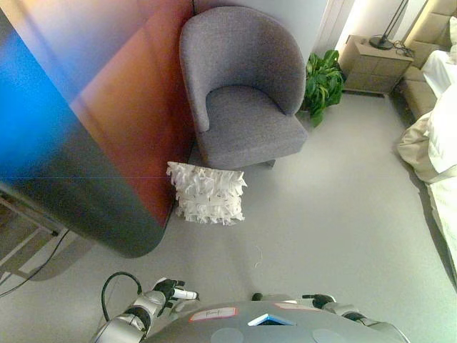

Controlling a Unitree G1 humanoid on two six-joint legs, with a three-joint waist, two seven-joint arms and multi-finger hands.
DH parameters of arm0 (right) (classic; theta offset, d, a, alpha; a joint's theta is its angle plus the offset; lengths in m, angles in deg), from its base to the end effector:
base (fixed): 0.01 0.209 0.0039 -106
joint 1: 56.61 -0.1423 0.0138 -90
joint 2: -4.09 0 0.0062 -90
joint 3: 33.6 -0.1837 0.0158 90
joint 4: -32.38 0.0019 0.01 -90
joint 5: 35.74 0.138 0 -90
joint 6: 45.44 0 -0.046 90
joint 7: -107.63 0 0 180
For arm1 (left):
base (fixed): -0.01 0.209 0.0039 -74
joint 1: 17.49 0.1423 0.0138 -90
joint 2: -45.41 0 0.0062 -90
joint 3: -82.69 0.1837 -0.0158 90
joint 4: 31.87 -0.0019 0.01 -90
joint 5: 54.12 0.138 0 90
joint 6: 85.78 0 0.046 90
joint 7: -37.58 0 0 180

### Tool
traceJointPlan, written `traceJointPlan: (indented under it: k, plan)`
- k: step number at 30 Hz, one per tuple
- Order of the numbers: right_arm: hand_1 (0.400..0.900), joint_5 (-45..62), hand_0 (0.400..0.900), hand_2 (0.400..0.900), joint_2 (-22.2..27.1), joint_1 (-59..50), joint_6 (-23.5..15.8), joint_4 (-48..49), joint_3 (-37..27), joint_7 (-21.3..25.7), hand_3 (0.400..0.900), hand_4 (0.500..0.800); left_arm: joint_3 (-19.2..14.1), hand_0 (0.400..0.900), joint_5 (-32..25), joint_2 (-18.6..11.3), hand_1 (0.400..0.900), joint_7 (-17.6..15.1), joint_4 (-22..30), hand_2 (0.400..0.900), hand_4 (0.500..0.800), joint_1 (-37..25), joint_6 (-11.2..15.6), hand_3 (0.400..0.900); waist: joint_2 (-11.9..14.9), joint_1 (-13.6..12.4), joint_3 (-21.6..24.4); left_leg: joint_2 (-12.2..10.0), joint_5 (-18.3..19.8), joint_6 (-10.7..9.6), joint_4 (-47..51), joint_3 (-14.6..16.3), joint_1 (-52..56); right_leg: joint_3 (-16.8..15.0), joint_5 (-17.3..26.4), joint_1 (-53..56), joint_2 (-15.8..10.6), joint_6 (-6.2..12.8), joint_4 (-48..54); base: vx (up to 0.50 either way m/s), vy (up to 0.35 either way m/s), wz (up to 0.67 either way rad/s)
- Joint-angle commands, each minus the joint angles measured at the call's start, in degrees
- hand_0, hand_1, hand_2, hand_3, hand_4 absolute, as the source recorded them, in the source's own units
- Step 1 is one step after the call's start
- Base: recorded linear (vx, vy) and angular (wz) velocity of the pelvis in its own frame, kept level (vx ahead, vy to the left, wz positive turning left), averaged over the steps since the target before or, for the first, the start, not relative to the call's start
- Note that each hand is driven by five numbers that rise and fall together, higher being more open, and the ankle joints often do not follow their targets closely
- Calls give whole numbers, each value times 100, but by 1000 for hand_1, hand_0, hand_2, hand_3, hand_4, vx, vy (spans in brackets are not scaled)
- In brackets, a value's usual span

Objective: Pick up the pillow and put it on the sofa.

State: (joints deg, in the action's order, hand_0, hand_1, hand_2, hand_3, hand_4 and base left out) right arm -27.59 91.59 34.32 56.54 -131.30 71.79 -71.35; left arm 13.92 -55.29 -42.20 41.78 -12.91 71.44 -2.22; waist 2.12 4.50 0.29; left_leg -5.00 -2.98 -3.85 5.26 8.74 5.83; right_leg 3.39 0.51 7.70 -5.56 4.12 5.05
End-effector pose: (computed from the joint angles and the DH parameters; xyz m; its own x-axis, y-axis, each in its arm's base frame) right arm 0.0448 -0.2199 -0.1219 0.0533 -0.2026 -0.9778 -0.1294 0.9696 -0.2079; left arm 0.0686 0.2117 -0.1195 0.1935 0.0830 -0.9776 0.3601 0.9208 0.1495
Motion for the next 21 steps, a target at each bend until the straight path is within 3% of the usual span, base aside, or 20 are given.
traceJointPlan:
  k: [1, 21]
  plan:
    - [900, -99, 900, 900, 114, -471, 8, -267, 82, 113, 900, 800, 46, 900, -212, -45, 900, -66, -236, 900, 800, -436, 121, 900, -97, -155, -310, -138, 482, 79, -26, -96, 250, 48, 180, -236, -153, 352, -11, 0, 0, 0]
    - [900, -171, 900, 900, 127, -494, 25, -289, 99, 95, 900, 800, 12, 900, -200, -18, 900, -89, -301, 900, 800, -413, 91, 900, -121, -190, -334, -132, 460, 70, -26, -135, 217, 83, 186, -230, -173, 353, -5, -2, -1, 2]
